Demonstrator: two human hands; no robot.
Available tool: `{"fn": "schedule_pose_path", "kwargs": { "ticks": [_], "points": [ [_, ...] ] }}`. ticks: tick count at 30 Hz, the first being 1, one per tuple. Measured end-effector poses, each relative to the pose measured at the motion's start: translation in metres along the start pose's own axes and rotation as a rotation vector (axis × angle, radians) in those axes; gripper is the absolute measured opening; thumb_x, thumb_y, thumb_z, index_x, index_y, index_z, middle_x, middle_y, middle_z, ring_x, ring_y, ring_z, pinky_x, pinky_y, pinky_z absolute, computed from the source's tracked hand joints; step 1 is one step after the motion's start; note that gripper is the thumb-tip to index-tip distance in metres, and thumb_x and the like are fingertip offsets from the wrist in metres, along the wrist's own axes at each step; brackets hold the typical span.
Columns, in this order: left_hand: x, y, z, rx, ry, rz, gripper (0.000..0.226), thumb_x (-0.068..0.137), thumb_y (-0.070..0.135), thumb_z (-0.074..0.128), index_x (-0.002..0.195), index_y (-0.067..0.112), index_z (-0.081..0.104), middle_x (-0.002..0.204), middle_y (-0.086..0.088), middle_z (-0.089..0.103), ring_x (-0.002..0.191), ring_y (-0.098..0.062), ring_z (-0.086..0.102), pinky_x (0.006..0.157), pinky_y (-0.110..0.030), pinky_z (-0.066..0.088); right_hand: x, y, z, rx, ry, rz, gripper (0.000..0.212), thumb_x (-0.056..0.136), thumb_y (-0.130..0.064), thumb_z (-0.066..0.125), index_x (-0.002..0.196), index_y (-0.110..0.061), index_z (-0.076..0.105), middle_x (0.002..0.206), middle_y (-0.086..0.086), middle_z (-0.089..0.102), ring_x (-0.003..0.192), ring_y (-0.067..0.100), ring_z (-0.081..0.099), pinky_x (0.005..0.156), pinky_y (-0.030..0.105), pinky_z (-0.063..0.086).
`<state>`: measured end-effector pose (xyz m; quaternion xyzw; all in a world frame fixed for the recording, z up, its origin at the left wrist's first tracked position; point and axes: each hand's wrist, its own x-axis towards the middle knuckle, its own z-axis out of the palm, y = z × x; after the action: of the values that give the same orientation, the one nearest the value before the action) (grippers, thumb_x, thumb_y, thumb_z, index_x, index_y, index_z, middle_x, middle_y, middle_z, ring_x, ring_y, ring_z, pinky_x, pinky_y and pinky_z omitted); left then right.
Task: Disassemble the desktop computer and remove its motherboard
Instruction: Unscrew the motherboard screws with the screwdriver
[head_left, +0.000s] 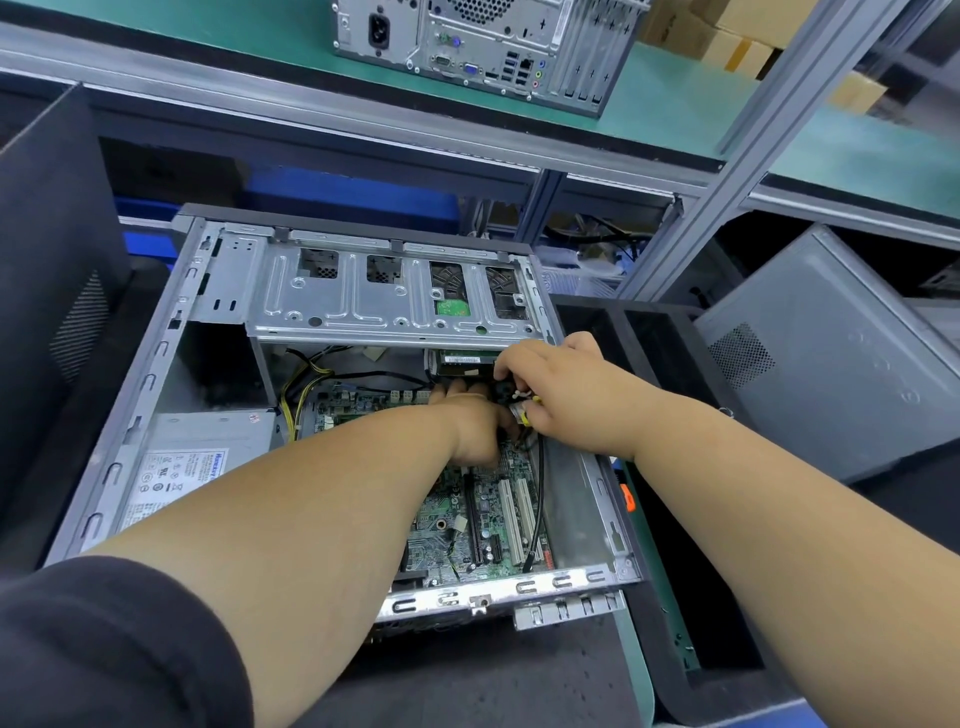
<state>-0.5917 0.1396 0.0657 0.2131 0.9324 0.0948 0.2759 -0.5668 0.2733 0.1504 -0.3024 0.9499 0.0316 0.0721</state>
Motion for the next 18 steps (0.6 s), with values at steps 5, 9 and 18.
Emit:
{"fn": "schedule_pose_path", "kwargs": {
  "ticks": [5,9,18],
  "points": [
    [0.001,0.0,0.0,0.006,-0.003,0.006,0.054,0.079,0.033,0.064,0.127,0.052,0.05,0.132,-0.007,0.035,0.128,-0.035,0.026,0.111,-0.047,0.02,0.0,-0.003,-0.003,-0.005,-0.018,-0.004,0.043,0.085,-0.01,0.053,0.126,-0.019,0.047,0.105,-0.008,0.047,0.092,0.017,0.052,0.099,0.037,0.024],
    [0.003,-0.001,0.002,0.002,0.006,0.008,0.051,0.079,0.039,0.065,0.127,0.049,0.051,0.131,-0.006,0.037,0.128,-0.035,0.027,0.112,-0.047,0.02,-0.003,-0.004,-0.008,0.078,0.042,0.006,0.04,0.085,-0.01,0.053,0.123,-0.022,0.048,0.099,-0.012,0.045,0.088,0.014,0.05,0.099,0.035,0.022],
    [0.001,-0.009,0.004,-0.119,0.152,0.098,0.021,0.084,0.046,0.066,0.097,0.031,0.072,0.111,0.007,0.063,0.109,-0.018,0.054,0.108,-0.047,0.031,-0.023,0.0,-0.02,0.306,0.182,0.101,0.033,0.087,-0.009,0.052,0.115,-0.027,0.05,0.098,-0.012,0.051,0.087,0.005,0.043,0.099,0.027,0.021]
  ]
}}
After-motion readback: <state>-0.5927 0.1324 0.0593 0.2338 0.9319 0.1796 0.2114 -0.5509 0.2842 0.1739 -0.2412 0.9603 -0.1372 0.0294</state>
